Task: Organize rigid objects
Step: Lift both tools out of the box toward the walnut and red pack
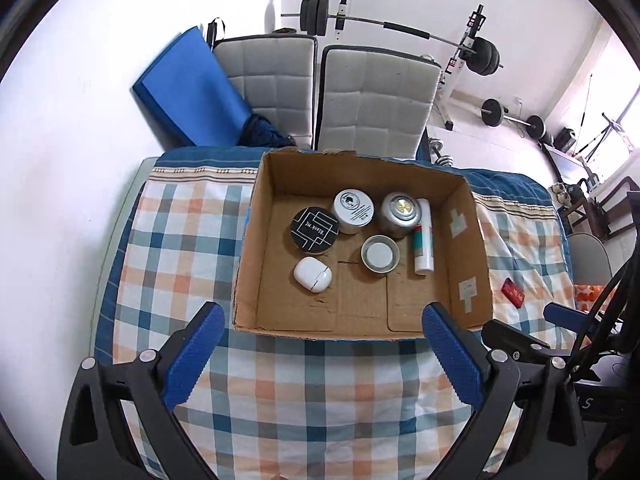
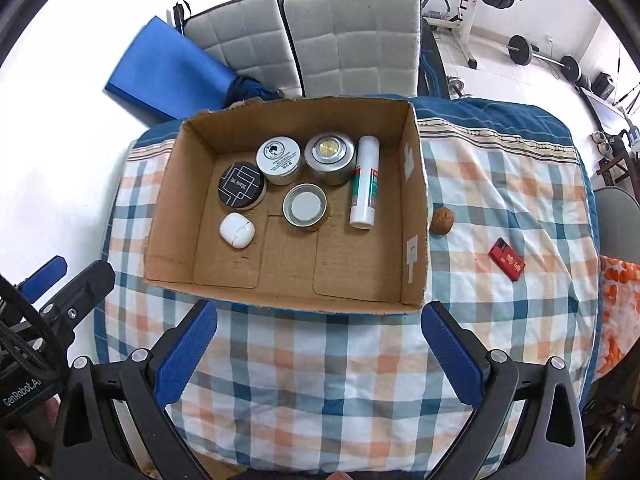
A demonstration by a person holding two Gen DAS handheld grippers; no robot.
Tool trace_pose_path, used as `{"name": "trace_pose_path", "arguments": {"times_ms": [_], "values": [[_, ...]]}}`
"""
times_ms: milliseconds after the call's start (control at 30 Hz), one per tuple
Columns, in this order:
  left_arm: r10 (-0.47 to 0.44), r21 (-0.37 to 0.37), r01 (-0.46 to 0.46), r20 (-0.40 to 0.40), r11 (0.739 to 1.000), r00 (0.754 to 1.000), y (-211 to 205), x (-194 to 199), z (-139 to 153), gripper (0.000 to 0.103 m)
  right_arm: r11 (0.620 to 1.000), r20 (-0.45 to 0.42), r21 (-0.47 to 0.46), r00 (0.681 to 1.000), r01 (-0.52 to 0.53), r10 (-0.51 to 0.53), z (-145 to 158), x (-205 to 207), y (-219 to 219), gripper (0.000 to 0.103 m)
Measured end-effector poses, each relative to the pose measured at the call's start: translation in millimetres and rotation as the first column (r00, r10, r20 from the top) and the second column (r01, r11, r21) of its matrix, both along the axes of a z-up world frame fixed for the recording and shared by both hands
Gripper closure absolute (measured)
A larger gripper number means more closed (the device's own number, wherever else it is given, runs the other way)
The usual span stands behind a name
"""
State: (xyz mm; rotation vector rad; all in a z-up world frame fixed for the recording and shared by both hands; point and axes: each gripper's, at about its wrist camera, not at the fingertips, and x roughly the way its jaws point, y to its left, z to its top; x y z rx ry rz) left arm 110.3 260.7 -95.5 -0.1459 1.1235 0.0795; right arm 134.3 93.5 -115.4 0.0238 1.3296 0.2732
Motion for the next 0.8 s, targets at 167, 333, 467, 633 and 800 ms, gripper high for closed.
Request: {"name": "trace_pose_path", "arguments": {"times_ms": [167,333,467,633,800], "values": [[-0.015,0.005,0.015,0.007,1.000,1.000,-8,-3,6,0.002,1.000,0.005,0.024,1.000,0.003,-0.003,9,-8,-9,0.000],[-0.021,-0.009,0.021,0.000,1.000,1.000,-15,0,4,0.002,0.999,-0.002,0.031,1.000,0.008,-0.008,8,-9,-18,0.000],[-0.040,-0.028,0.040,0.011,0.999,0.999,-34,11,9,0.002,0.998,-0.017,0.061,0.999,0.029,-0.028,6,-5,-35,0.000],[-0.086,-0.018,0.087,0.031,0.996,0.996,-84,42,11,0.002,0.991,-0.030,0.090,0.995,0.099,-0.097,2,10,-83,0.000],[-0.166,0.078,0.165,0.012,0.983,0.986,-150,83,-7,0.002,0.973,-0.071,0.070,0.974,0.218,-0.213,-20,36,-154,0.000]]}}
